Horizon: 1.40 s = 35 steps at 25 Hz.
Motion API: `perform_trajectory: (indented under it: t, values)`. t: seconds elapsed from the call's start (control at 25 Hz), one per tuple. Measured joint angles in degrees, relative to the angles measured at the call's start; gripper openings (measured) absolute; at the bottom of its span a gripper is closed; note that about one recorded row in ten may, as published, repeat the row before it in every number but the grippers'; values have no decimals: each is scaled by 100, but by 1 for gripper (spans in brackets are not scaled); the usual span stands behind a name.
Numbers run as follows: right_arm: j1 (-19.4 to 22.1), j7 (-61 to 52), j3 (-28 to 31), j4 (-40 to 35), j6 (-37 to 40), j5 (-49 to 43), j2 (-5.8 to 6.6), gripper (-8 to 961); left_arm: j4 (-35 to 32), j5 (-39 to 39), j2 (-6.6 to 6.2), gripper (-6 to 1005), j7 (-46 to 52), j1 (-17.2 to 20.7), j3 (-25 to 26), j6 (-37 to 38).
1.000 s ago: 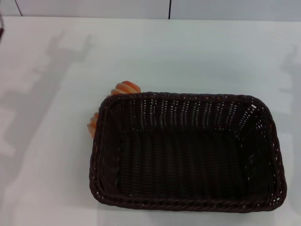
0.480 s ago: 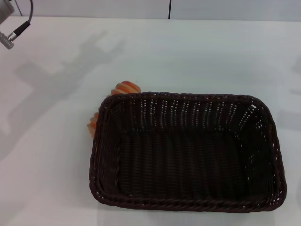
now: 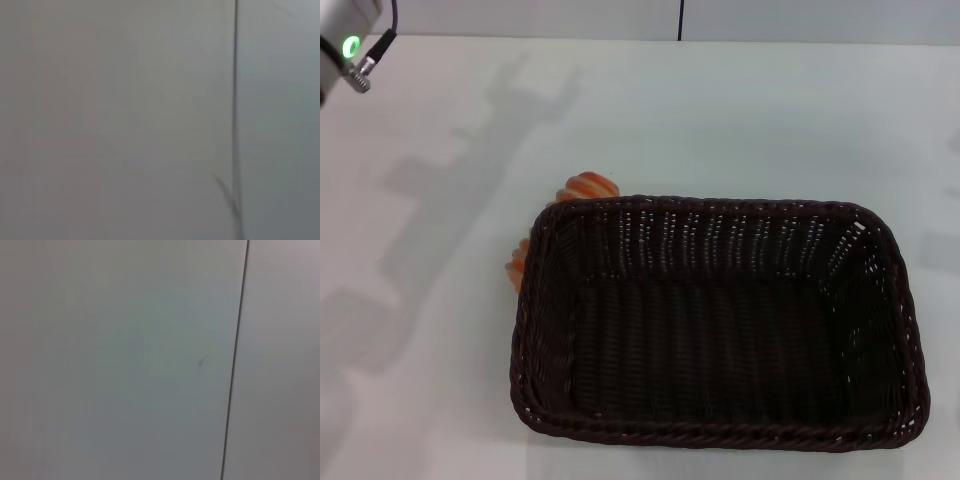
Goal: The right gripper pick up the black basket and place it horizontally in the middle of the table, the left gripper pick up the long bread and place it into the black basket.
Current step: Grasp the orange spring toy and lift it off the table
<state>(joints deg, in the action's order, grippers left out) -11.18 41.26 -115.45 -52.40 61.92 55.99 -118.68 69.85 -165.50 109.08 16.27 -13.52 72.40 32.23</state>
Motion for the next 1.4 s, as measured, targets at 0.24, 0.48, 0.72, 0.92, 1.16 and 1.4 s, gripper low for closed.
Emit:
perform_trajectory:
  t: [0.24,0.48,0.72,0.92,1.16,1.4]
  values:
    - [-26,-20,0,27,-7,-13,4,216,582,3,222,778,-852,-61,227,-1368]
    - [-83,-21,59,105,-11,-20,16,216,1638,6,210,773,-1056,-194,332,-3665]
    - [-172,-22,96,214,-51,-20,20,216,2645,37,541,768,-1654,-229,754,-5948]
    - [-167,-84,177,315,-64,25,-19,216,3359,211,897,768,-2335,-316,1246,-7832]
    - [-111,-553,426,406,-51,45,-29,216,3421,1010,889,769,-2864,-762,1852,-9342]
    - [-136,-759,454,470,-57,14,-18,216,2753,1068,888,769,-2987,-1477,2221,-10247]
